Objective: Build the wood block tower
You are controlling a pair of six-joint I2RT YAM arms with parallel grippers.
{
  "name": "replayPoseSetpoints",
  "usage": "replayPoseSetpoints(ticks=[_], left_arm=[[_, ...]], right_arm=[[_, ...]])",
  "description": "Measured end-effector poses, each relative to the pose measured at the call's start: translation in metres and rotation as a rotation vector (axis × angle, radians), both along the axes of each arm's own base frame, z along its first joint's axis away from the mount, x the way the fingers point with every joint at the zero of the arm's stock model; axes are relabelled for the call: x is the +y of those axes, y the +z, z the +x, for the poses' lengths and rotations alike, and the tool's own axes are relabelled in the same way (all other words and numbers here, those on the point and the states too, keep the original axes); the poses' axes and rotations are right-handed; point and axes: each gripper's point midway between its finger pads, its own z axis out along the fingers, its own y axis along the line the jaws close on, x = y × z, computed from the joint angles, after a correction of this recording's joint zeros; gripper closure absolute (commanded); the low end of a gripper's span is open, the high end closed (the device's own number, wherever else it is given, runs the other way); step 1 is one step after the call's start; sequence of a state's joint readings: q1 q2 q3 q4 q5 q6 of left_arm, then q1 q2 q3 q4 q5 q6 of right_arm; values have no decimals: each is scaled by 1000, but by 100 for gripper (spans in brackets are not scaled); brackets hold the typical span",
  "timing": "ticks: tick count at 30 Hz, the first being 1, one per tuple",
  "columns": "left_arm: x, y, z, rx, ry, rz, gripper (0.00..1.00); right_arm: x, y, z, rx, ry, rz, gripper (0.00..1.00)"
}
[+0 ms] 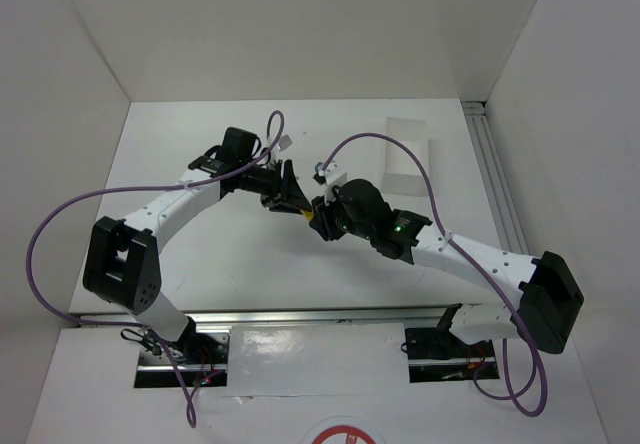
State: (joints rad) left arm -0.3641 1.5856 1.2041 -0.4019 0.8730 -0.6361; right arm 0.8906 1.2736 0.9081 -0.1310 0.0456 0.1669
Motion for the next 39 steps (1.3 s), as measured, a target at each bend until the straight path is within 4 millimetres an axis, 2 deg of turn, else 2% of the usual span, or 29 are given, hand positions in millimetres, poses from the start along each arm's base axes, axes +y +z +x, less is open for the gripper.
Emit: replayPoseSetpoints(ticks=[4,7,12,21,23,25,26,27,28,29,31,35,39], left_arm=[[1,-2,0,4,8,14,56],[2,-4,0,10,15,23,56],[3,-5,1,13,20,30,66],[3,-5,0,13,15,27,78],[3,-5,0,13,15,26,83],[3,-5,0,13,14,26,91],[3,-5,0,13,14,26,95],[3,-4,0,13,14,26,98],[3,-4,0,10,14,26,100],[3,-3,0,12,16,29,100],[3,-2,2,11,21,40,100],[11,3,16,-29,79,126,100],[30,5,45,-118,207,289,100]], right_arm=[[-1,-1,0,2,-2,-4,79],[-2,-3,0,4,-4,-8,79],[-3,-6,0,5,-10,-16,79],[-4,-7,0,6,-13,-19,79],[-4,-7,0,7,-13,-19,79],[-4,-7,0,6,-12,-19,79],[-4,-7,0,6,-12,-19,78],[-4,-8,0,7,-12,-20,71],[-4,-8,0,7,-13,-20,46],[-4,-8,1,8,-15,-21,36],[-5,-11,1,11,-24,-30,25],[-14,-14,4,10,-67,-57,20],[-39,-11,7,17,-167,-89,20]])
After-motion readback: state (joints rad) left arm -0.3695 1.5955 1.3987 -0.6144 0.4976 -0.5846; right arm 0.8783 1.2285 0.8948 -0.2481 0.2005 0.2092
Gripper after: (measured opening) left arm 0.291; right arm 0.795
